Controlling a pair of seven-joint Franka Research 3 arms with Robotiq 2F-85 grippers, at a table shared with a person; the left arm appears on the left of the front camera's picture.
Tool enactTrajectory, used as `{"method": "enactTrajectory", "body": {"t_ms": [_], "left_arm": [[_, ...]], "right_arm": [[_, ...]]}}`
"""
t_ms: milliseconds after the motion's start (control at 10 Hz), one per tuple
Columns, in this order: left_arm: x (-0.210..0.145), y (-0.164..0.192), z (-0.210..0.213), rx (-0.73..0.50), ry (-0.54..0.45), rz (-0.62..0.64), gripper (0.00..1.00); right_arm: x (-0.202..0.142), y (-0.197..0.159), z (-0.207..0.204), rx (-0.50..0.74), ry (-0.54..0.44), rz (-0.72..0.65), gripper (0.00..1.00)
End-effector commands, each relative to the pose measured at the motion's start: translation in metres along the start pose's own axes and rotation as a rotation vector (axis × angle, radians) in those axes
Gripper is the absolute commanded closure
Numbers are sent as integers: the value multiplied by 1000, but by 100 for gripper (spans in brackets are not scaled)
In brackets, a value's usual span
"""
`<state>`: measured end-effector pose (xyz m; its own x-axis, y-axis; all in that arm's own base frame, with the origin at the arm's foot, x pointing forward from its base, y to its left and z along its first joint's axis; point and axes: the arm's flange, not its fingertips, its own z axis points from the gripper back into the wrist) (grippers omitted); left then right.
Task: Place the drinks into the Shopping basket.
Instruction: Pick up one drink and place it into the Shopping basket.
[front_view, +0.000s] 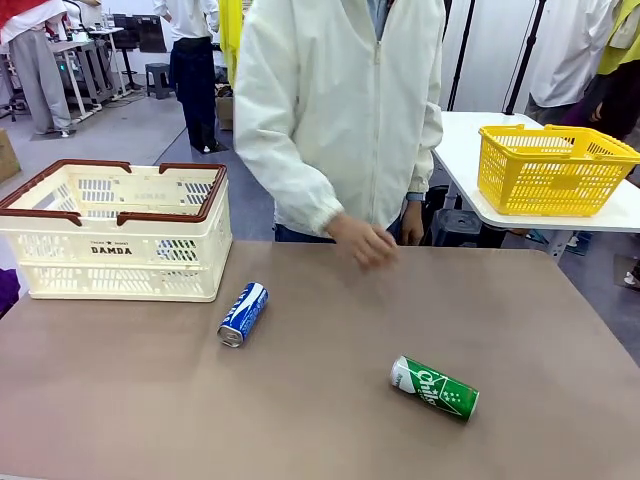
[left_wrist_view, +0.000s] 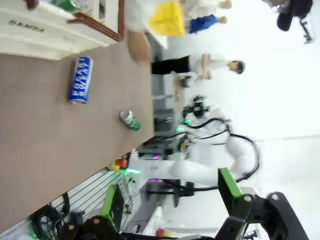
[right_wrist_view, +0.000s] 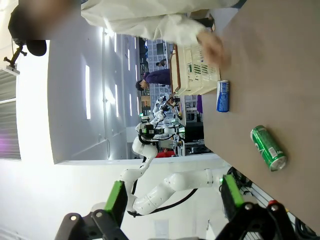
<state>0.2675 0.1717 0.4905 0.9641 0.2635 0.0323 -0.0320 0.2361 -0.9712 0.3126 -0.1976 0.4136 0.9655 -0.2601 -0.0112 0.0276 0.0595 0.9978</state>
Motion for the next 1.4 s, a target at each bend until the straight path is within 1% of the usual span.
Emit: {"method": "enactTrajectory", "body": {"t_ms": [0,100,300,400,500,600,700,800,900,1000,1100,1200,1300], "left_arm": [[16,43,19,-159,35,49,0],[17,55,22,-204,45,59,0],[18,26,-10,-84,45,29,0],[16,-5,-47,28,73,-32,0],[14,-41,-101,190,69,-89,0],[11,-69,-155,346,98,-162,0],[8,-87,-213,508,185,-211,0],[8,-93,-269,698,189,-221,0],[-1,-91,-327,833,245,-262,0],[-11,-85,-368,932,212,-337,0],[-21,-79,-401,973,233,-453,0],[-31,-71,-426,1031,243,-536,0],[-32,-67,-438,1080,200,-530,0]], "right_arm": [[-1,4,1,0,8,-4,0],[-1,4,1,0,8,-4,0],[-1,4,1,0,8,-4,0],[-1,4,1,0,8,-4,0],[-1,4,1,0,8,-4,0],[-1,4,1,0,8,-4,0],[-1,4,1,0,8,-4,0],[-1,4,1,0,8,-4,0],[-1,4,1,0,8,-4,0],[-1,4,1,0,8,-4,0],[-1,4,1,0,8,-4,0],[-1,4,1,0,8,-4,0],[-1,4,1,0,8,-4,0]]}}
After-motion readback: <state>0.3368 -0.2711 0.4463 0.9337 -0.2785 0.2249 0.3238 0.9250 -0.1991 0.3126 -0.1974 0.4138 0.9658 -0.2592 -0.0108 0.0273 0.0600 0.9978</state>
